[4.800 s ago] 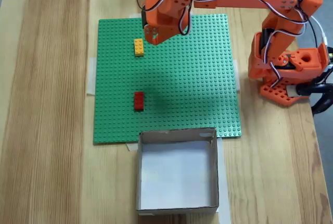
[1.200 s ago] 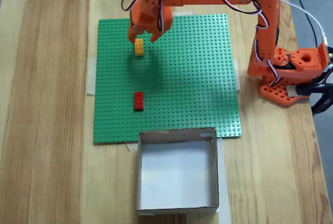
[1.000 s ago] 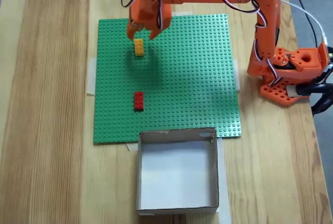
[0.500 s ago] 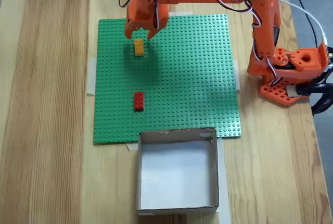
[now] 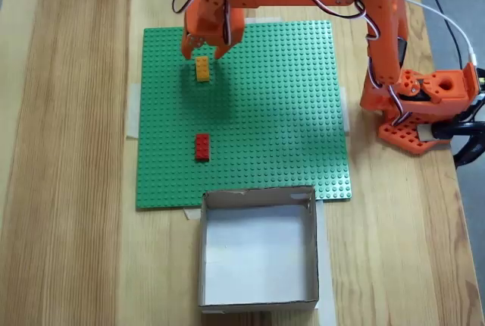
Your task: Pick the yellow lego block and put it in the box.
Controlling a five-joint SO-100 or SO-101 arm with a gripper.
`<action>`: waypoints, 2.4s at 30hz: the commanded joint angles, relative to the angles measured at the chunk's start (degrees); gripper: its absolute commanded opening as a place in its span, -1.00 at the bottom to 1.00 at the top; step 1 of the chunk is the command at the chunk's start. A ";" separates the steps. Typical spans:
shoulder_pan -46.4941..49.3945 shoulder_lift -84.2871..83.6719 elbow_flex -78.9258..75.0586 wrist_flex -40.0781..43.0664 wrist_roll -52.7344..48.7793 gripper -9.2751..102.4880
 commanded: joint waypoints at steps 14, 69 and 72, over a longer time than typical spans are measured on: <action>-0.53 -1.76 -1.32 -1.14 0.44 -0.48; -2.72 -2.29 -1.23 -5.27 0.88 -0.56; -3.34 -2.11 -1.58 -4.75 1.76 -0.57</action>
